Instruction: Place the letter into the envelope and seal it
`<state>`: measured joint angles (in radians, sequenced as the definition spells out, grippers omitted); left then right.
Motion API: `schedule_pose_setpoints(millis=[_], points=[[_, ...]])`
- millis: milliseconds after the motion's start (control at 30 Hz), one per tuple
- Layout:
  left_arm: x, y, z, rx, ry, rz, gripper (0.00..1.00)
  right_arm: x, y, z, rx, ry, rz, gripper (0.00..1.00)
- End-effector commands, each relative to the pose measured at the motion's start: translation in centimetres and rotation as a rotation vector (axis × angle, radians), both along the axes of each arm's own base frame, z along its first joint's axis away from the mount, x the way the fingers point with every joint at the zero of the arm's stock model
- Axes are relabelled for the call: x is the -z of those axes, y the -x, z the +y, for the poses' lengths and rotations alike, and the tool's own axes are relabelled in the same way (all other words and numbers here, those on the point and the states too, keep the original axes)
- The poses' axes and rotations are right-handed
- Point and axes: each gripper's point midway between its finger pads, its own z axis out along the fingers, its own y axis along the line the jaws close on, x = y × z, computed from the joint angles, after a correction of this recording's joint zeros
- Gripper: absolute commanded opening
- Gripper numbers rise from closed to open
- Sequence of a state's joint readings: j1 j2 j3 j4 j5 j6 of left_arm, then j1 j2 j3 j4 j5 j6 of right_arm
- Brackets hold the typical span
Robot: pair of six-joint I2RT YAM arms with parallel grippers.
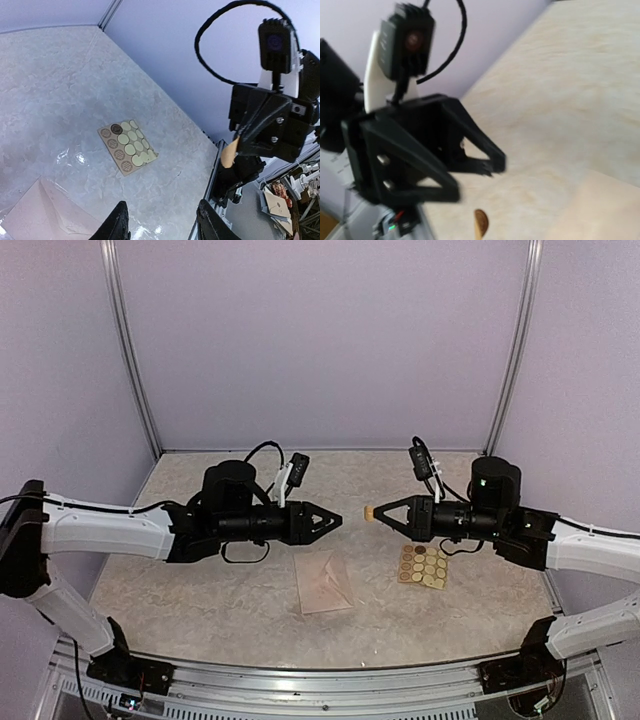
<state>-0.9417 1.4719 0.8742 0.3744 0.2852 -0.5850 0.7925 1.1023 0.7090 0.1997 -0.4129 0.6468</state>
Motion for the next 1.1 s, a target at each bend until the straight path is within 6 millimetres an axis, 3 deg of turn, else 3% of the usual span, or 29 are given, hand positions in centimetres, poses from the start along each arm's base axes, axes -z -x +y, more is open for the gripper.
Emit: schedule_pose_setpoints(millis=[0, 167, 467, 733, 1067], points=[[4.6, -2.8, -2.4, 0.017, -0.161, 0.023, 0.41, 2.8, -1.4, -2.2, 0.131, 0.090, 0.050, 0.00], [10.5, -5.5, -3.7, 0.013, -0.290, 0.084, 0.39, 3.5, -1.5, -2.7, 0.150, 0.102, 0.066, 0.00], [17.9, -7.9, -4.0, 0.026, -0.409, 0.209, 0.37, 3.9, -1.6, -2.8, 0.154, 0.108, 0.082, 0.00], [21.4, -7.8, -2.2, 0.005, -0.463, 0.270, 0.36, 4.2, -1.8, -2.6, 0.153, 0.112, 0.095, 0.00], [23.4, -6.4, 4.3, -0.168, -0.581, 0.337, 0.35, 4.7, -1.7, -2.5, 0.143, 0.121, 0.100, 0.00]])
